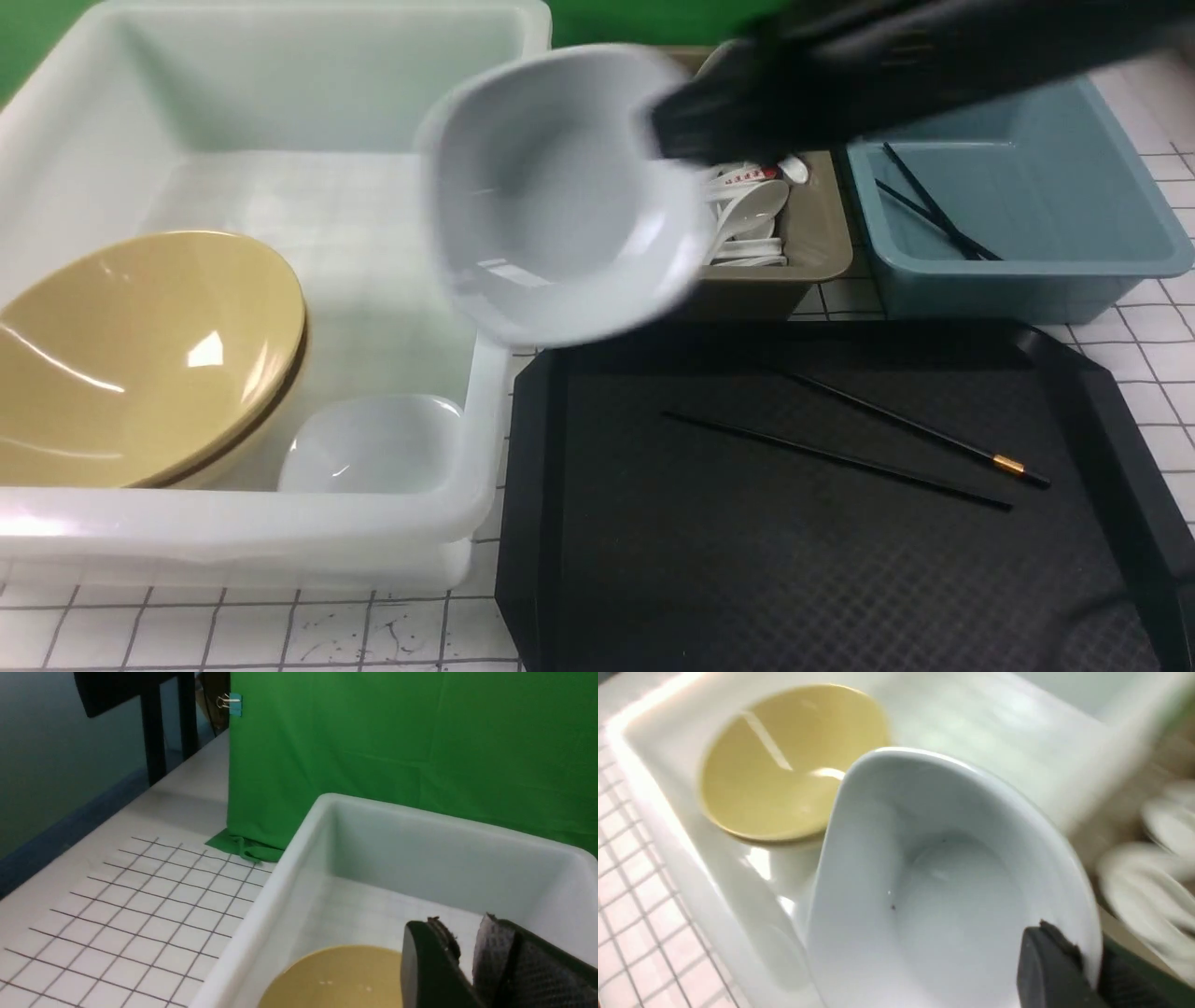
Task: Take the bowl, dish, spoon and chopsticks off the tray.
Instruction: Use the right arm to put the plate into the large storage box on the left, then use the right arm to grab a chopstick
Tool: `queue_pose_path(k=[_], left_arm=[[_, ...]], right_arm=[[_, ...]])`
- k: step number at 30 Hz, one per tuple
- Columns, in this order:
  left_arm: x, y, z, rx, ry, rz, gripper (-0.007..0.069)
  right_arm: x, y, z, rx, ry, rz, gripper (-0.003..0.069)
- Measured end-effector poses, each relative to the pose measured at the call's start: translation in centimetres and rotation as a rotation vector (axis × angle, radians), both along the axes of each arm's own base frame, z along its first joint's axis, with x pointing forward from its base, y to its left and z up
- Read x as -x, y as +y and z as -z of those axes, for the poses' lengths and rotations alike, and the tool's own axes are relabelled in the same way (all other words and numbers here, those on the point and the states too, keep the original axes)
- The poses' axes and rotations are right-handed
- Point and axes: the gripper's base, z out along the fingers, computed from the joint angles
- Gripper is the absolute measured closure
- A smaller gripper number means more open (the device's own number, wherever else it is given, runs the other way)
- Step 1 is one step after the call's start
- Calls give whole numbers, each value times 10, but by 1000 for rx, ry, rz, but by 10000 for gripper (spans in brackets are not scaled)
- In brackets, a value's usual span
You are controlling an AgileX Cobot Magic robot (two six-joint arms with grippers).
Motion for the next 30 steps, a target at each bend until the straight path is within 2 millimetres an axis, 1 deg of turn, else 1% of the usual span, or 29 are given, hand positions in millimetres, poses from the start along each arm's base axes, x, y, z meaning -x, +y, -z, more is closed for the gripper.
queue_pose_path(k=[1,2,3,4,6,8,9,10,12,13,14,15,16,17,19,20,21,22,23,24,25,26,27,28,29,30], left_arm=[[-1,-1,4,10,22,9,513],[-2,-1,7,11,37,13,513],[-2,-1,9,11,52,16,513],[-3,-2,12,7,70,20,513],[-4,-2,19,2,102,31,513],[-4,-3,25,-2,122,38,513],[-5,-3,30,1,142,48,513],[-6,-4,32,5,151,52,513],[-7,-5,36,22,165,60,513],[-7,-5,37,24,165,61,513],[-7,-6,38,33,169,65,513],[-7,-6,38,38,170,67,513],[-7,-6,38,40,169,68,513],[-7,-6,39,44,170,70,513],[-7,-7,39,48,169,72,513],[-7,-7,39,48,169,74,513],[-7,-7,39,47,170,75,513],[-7,-7,39,47,170,77,513],[-8,-7,39,49,171,78,513],[-7,-7,40,51,174,79,513],[-8,-7,40,54,176,81,513],[-8,-8,41,57,179,83,513],[-8,-8,42,60,182,84,513],[-9,-8,44,66,187,87,513],[-9,-9,48,75,198,90,513],[-10,-9,50,80,208,93,513]], right_arm=[[-12,34,18,43,-5,-52,580],[-20,48,27,69,-13,-68,580],[-23,61,31,92,-30,-90,580],[-30,77,47,134,-26,-116,580],[-42,104,72,206,-30,-155,580],[-45,118,86,256,-31,-184,578],[-48,132,103,323,-6,-221,565],[-48,139,112,359,20,-236,554],[-49,148,125,403,65,-238,510],[-49,149,125,405,69,-237,510],[-50,152,129,410,87,-223,456],[-51,152,128,404,95,-208,398],[-51,152,127,401,103,-197,356],[-52,149,123,393,108,-180,302],[-53,139,107,384,115,-155,191],[-54,133,98,378,109,-145,156],[-55,123,84,366,98,-130,119],[-57,112,71,353,85,-110,92],[-56,105,61,342,74,-100,79],[-57,86,40,323,53,-67,66],[-58,71,28,316,38,-44,61],[-59,42,10,315,21,7,60],[-61,24,4,327,13,34,62],[-64,7,5,349,28,64,66],[-66,-25,8,392,61,113,74],[-68,-37,16,421,93,129,78]])
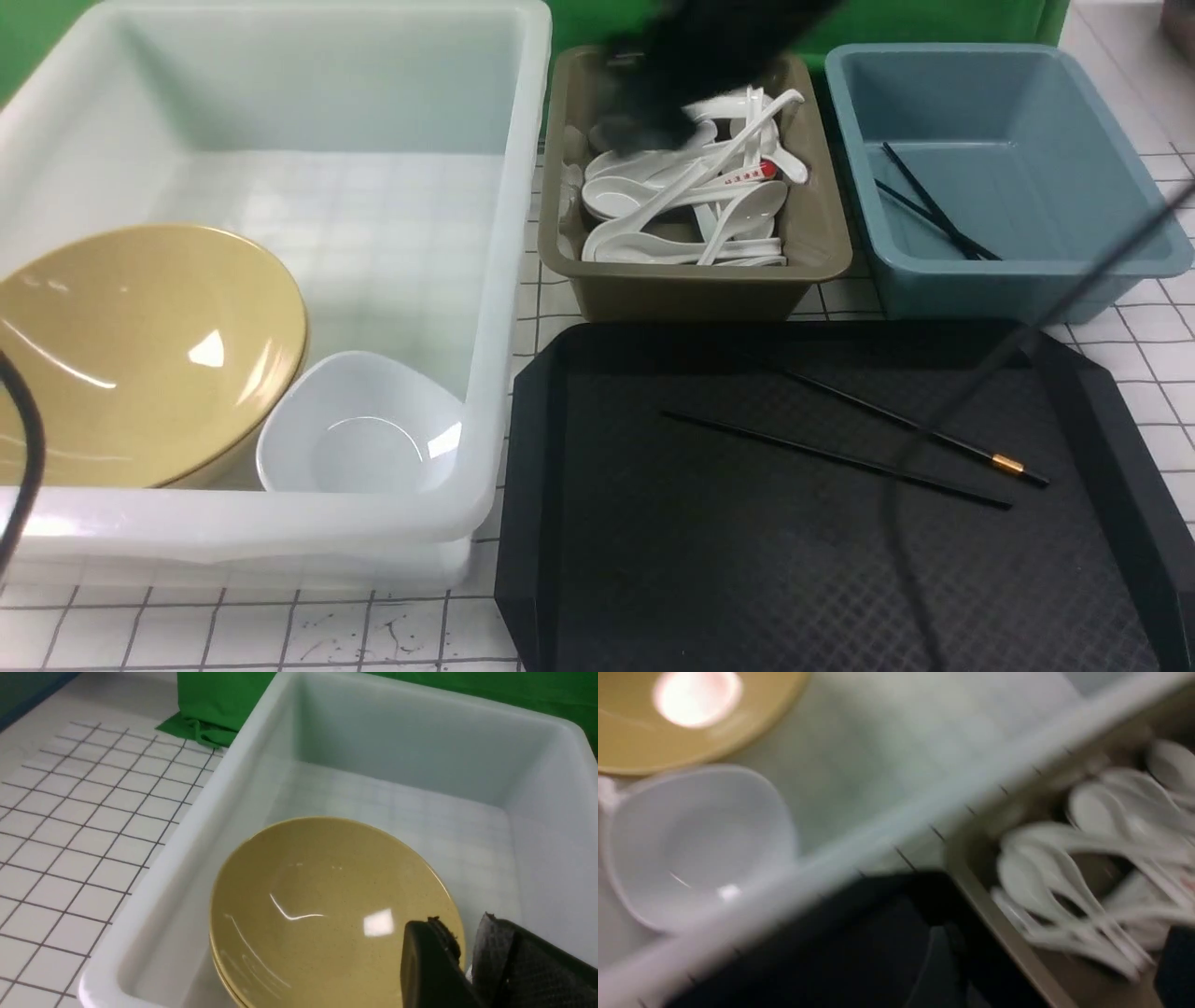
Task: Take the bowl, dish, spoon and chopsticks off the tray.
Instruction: Use the right arm to grab a chopstick
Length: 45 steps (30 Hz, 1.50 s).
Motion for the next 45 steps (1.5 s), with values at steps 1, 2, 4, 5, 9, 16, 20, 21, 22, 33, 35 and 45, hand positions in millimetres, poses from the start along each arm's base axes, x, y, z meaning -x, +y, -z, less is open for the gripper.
queue_pose_path(k=[1,2,4,5,9,16,20,21,22,33,35,45], left_arm=[[-1,-1,3,4,20,6,514],[-3,-2,9,9,58,22,519],[-12,-5,17,26,133,62,538],[-23,-7,23,42,185,101,557],[-78,-20,43,127,353,283,622],[-183,-29,75,160,487,449,632],[-223,-54,91,98,548,545,632],[-233,-62,97,62,570,569,632],[-233,-62,97,62,570,569,632],[-297,-52,146,-300,750,269,632],[-295,-52,138,-298,739,256,631],[-235,-106,41,-257,512,459,631]], right_arm=[[-2,-20,15,42,58,39,85],[-4,-38,36,84,127,74,92],[-3,-60,76,149,249,118,106],[3,-73,111,196,354,140,113],[30,-84,174,249,519,159,134],[46,-89,190,243,524,173,139],[47,-89,171,188,424,185,139],[47,-89,167,176,400,187,139],[47,-89,166,173,393,187,139],[49,-90,159,164,383,190,139],[50,-90,159,165,382,188,139],[44,-88,163,207,306,42,139]])
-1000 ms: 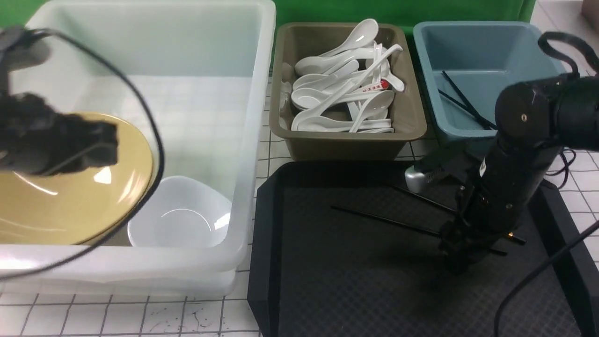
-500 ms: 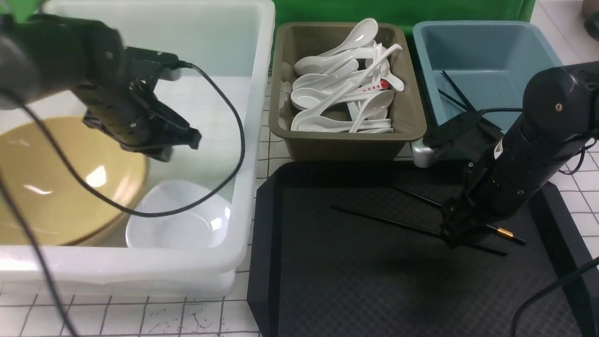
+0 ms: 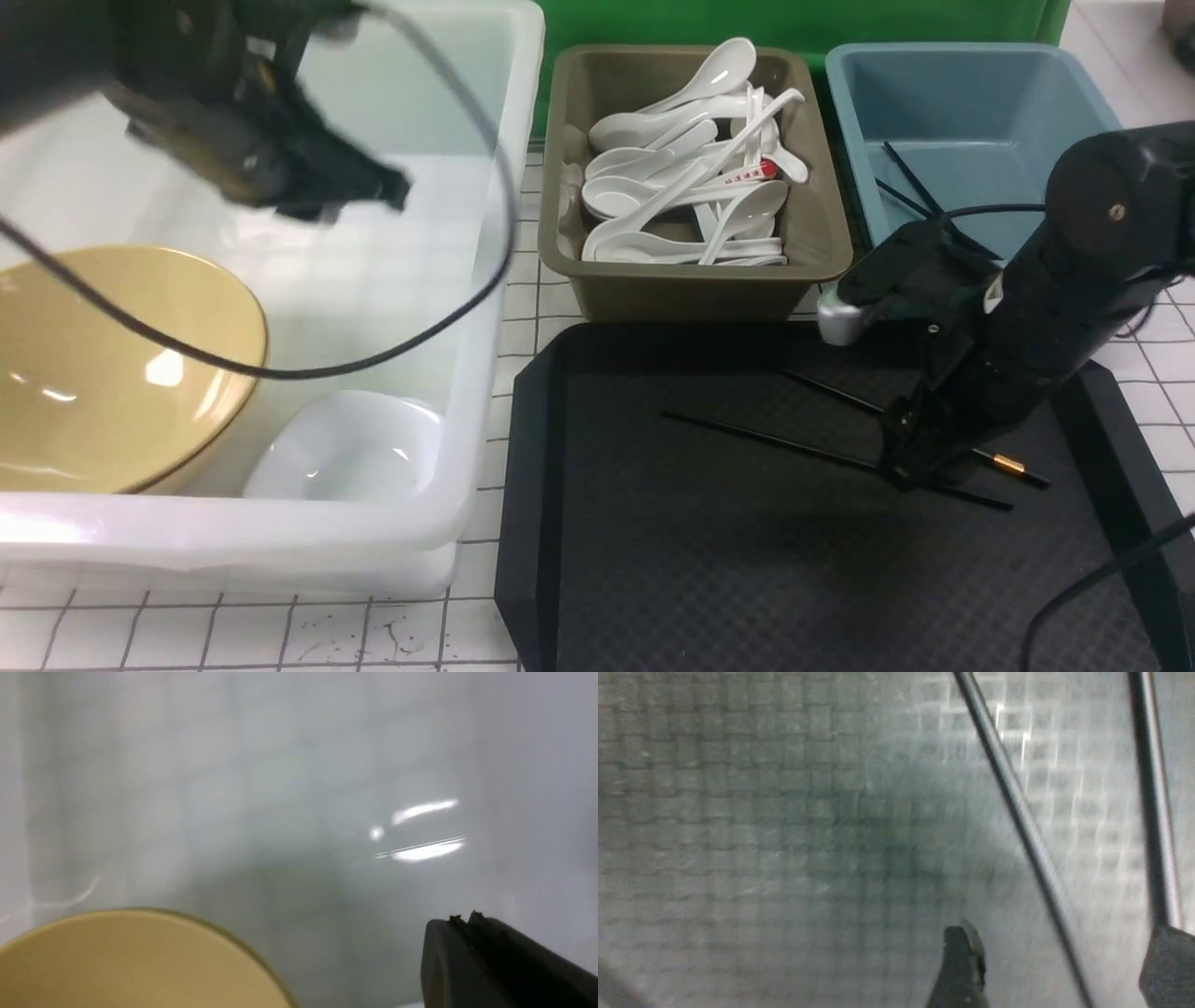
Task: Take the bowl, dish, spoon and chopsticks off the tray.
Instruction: Use the right arm to grab a chopstick
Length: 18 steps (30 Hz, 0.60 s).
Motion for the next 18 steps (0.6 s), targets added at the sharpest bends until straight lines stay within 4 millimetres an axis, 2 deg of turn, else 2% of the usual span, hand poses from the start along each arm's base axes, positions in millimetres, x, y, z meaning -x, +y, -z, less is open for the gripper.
queue_pose_path(k=[2,4,6,7,10,11,12,14,16,18], left_arm=[[34,-16,-30,55,-68,83,631],[58,-21,-44,81,-105,133,631],[81,-21,-46,92,-115,166,631],[85,-21,-46,94,-118,172,631],[118,-9,-38,102,-116,177,631],[129,-2,-35,98,-123,170,631],[137,3,-30,87,-125,161,631],[150,12,-19,69,-122,136,631],[162,22,-11,54,-131,103,631],[175,33,-2,39,-149,65,631]], right_arm=[[-8,3,14,8,-7,-45,139],[-12,6,27,14,4,-65,147],[-15,9,40,24,19,-87,173],[-16,10,43,25,19,-90,187],[-21,15,51,23,13,-97,306],[-21,16,51,21,14,-98,401],[-20,16,50,23,21,-100,467],[-16,19,48,29,46,-109,565],[-5,20,42,41,107,-114,594],[8,20,28,46,138,-113,594]])
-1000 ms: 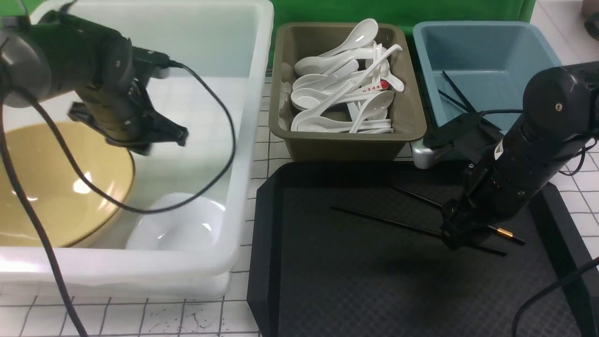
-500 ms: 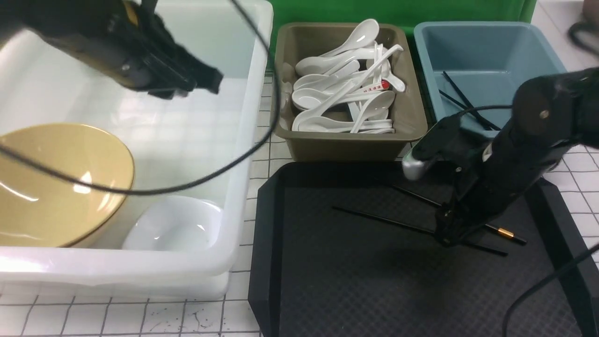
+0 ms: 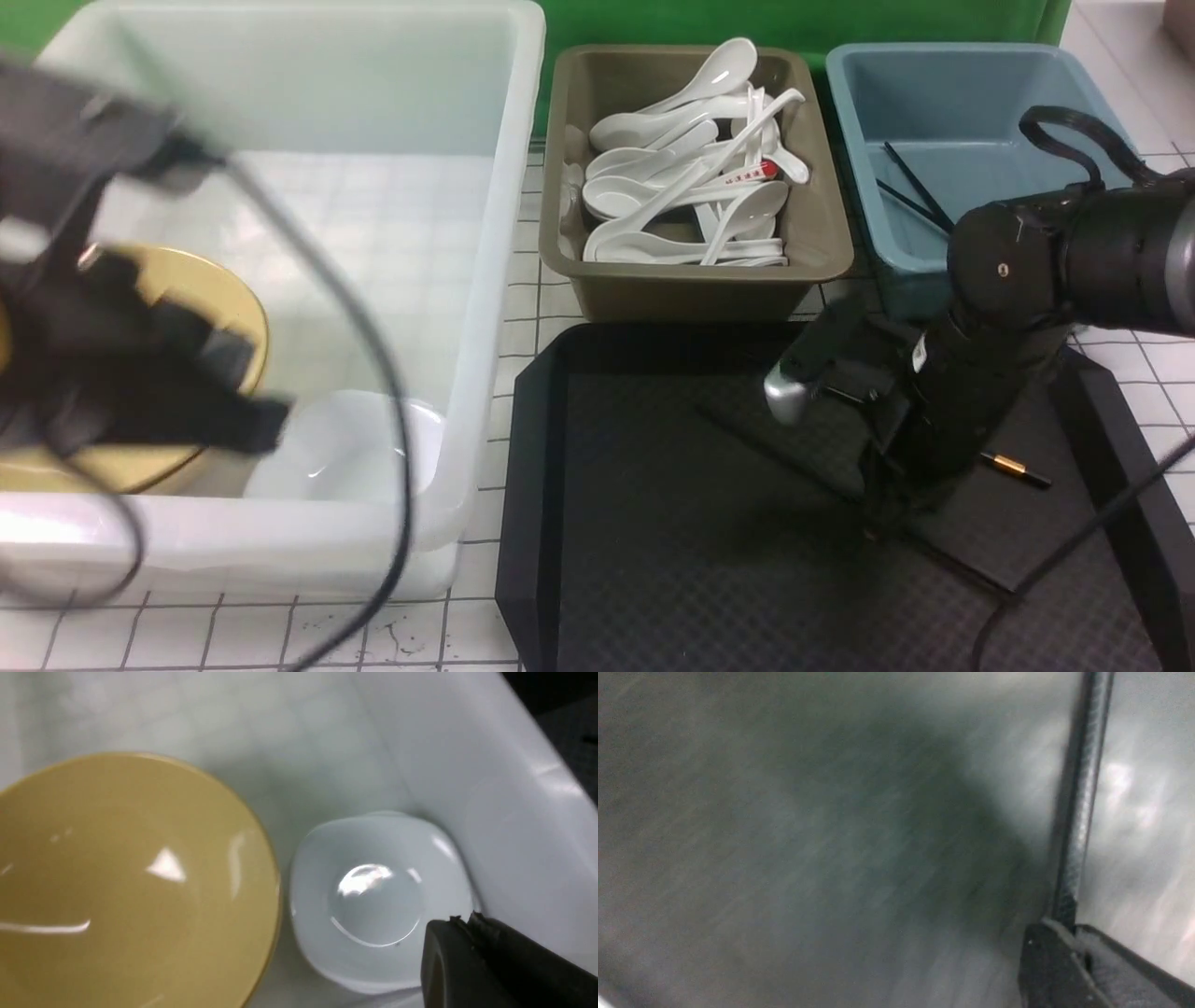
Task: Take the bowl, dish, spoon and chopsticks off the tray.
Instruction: Use the right arm to grab a chopstick, then use the right arm to put a chopstick into the small storage box on the right
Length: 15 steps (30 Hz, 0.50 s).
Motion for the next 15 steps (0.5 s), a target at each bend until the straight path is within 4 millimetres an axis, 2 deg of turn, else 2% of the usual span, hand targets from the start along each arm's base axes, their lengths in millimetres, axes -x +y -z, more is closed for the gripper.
queue_pose_path(k=[2,3,5,7,9,10,12,15], left_arm=[[8,6,4,-4,-20,-24,631],[14,13,12,-17,-30,-54,631],[20,20,18,-27,-54,-91,631],[25,27,27,-34,-88,-126,631],[26,29,35,-38,-119,-132,631],[26,29,38,-42,-126,-131,631],[26,29,54,-42,-143,-113,631],[26,26,67,-20,-150,-85,631]], right_arm=[[8,-2,-28,-32,-68,10,594],[12,-4,-51,-69,-157,16,594],[15,-12,-85,-133,-325,43,594],[8,-26,-114,-207,-541,115,594],[-11,-41,-130,-280,-753,232,594],[-20,-47,-133,-305,-832,276,594],[-46,-58,-127,-343,-937,370,589],[-89,-72,-100,-331,-923,463,543]])
